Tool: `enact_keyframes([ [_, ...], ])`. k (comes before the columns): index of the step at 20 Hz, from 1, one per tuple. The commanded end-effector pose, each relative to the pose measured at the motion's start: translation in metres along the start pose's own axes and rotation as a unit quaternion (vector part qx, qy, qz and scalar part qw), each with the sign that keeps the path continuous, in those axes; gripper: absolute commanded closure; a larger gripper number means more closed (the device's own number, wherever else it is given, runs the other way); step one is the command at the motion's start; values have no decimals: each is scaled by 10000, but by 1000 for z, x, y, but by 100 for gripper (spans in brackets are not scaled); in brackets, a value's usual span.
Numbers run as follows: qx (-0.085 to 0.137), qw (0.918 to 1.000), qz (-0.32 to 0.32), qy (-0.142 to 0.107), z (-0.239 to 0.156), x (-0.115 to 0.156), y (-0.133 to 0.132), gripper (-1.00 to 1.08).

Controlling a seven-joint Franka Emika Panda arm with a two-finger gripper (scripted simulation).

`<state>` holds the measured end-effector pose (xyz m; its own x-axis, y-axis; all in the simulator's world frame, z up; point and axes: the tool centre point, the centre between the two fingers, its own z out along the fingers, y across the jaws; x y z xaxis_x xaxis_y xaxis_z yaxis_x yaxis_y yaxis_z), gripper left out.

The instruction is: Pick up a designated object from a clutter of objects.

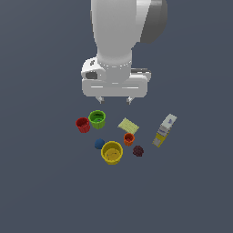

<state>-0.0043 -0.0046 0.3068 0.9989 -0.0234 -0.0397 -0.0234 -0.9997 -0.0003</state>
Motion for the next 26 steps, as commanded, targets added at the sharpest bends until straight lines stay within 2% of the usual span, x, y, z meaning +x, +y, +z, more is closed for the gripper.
enact_keyframes([
  [1,0,10000,0,0,0,0,0,-92],
  [9,-112,9993,-316,153,-16,6,-9,-92],
  [16,-111,9993,-334,157,-14,7,-8,-92],
  [26,-41,9987,-476,158,26,9,25,-92],
])
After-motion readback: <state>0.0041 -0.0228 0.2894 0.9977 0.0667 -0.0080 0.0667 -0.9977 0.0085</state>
